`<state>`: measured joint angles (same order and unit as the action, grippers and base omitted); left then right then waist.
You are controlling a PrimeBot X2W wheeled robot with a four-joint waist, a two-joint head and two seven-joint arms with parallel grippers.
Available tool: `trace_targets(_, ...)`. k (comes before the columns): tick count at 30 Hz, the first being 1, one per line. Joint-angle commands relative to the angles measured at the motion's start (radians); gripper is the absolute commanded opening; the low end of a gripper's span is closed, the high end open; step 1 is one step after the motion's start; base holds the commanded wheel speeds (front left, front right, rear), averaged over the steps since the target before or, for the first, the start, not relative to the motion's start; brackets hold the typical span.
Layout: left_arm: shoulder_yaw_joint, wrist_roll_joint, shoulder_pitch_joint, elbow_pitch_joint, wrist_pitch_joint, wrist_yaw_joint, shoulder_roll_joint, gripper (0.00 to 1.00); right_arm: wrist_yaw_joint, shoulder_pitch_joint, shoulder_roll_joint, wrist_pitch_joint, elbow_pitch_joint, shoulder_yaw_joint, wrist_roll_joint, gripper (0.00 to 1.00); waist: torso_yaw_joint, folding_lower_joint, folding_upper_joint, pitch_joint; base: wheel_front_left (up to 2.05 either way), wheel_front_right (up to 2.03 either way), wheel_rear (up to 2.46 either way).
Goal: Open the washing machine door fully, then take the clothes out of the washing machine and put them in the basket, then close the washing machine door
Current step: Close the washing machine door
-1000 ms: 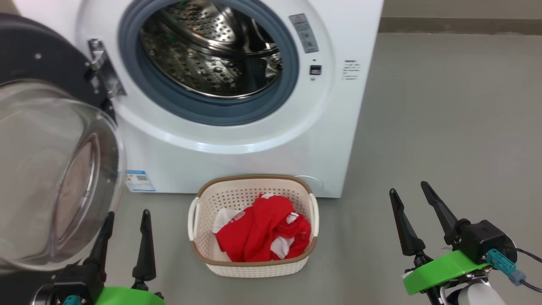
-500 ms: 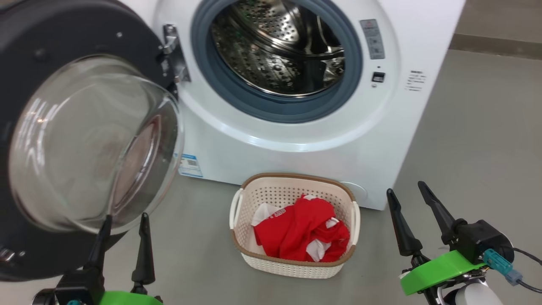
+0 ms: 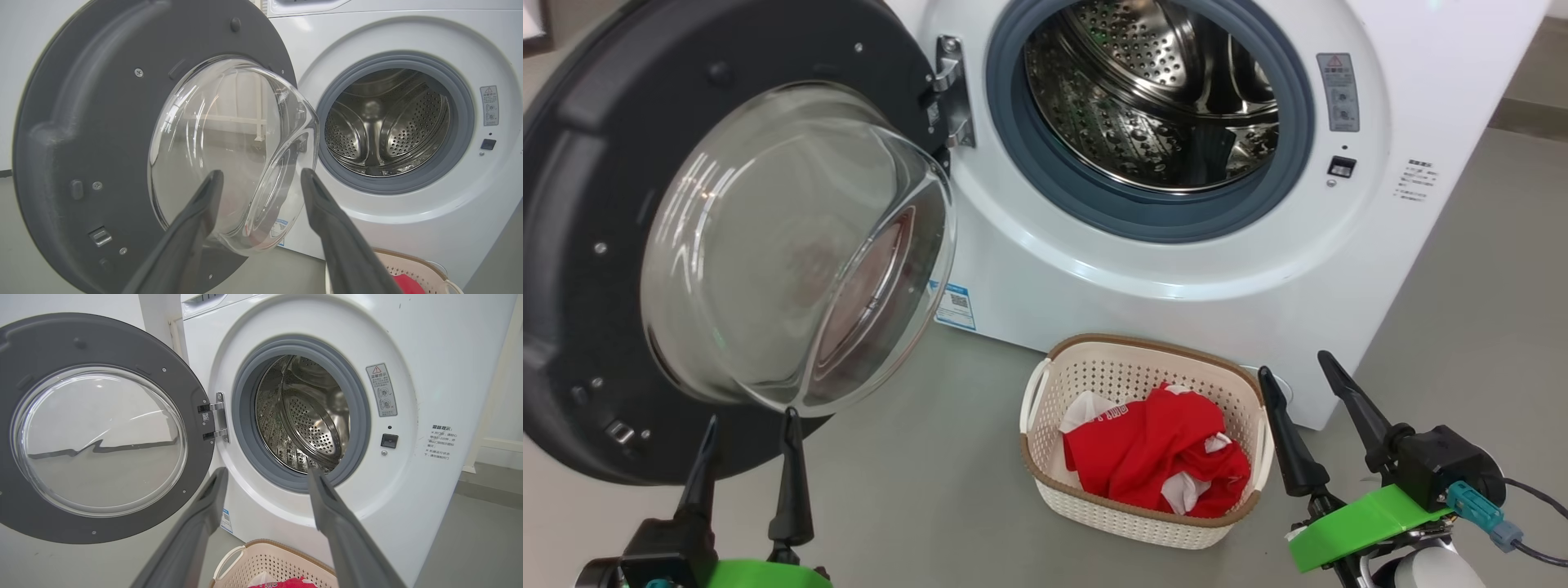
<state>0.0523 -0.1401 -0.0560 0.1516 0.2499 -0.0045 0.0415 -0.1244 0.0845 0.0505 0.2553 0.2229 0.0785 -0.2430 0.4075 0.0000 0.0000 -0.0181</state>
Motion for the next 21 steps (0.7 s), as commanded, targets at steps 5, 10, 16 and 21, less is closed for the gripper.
trace_targets(5, 0.037, 0.006, -0.004, -0.03, 0.012, 0.009, 0.012, 1.0, -0.006, 0.032, 0.0, 0.006, -0.028, 0.022, 0.004, 1.0, 0.026, 0.0, 0.0, -0.009, 0.0, 0.0, 0.0)
trace_targets(10, 0.038, 0.008, -0.003, -0.034, 0.012, 0.011, 0.012, 1.0, -0.006, 0.029, 0.0, 0.006, -0.026, 0.022, 0.003, 1.0, 0.034, 0.0, 0.0, -0.013, 0.0, 0.0, 0.0)
trace_targets(16, 0.034, 0.008, 0.001, -0.039, 0.012, 0.017, 0.012, 1.0, -0.006, 0.029, 0.0, 0.006, -0.025, 0.023, 0.004, 1.0, 0.036, 0.0, 0.0, -0.014, 0.0, 0.0, 0.0)
trace_targets(21, 0.037, 0.009, 0.001, -0.041, 0.012, 0.02, 0.012, 1.0, -0.006, 0.028, 0.0, 0.006, -0.023, 0.025, 0.004, 1.0, 0.032, 0.0, 0.0, -0.013, 0.0, 0.0, 0.0)
